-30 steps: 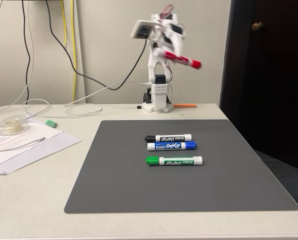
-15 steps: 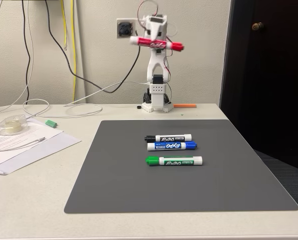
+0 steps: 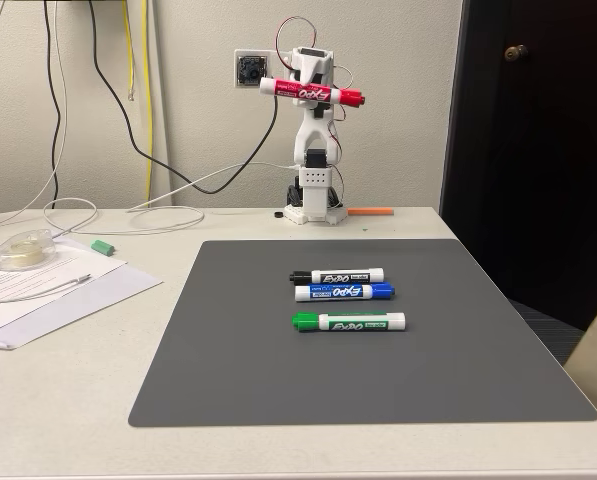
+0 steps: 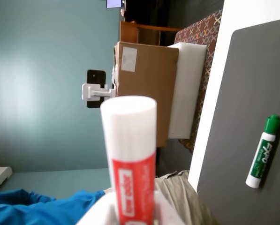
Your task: Pick up the red marker.
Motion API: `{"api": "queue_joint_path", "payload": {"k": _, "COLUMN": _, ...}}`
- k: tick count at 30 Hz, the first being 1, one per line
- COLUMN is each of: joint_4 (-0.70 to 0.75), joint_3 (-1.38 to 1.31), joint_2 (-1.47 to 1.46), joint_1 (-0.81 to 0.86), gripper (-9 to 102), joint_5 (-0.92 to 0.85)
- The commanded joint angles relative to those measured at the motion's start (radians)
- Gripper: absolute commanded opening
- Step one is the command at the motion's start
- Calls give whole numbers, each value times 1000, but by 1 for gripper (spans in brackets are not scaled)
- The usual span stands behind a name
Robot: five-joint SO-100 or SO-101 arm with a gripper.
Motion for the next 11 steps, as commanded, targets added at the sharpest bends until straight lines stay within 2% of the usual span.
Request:
{"api": "queue_joint_path", "payload": {"k": 1, "joint_4": -23, "joint_3": -6, "joint_2": 12, "joint_1": -9, "gripper": 5, "joint_5": 8}}
{"api": "queue_joint_path", "payload": {"k": 11, "joint_4": -29, "joint_3": -6, "joint_2": 6, "joint_1": -9, "gripper": 5, "joint_5": 9}}
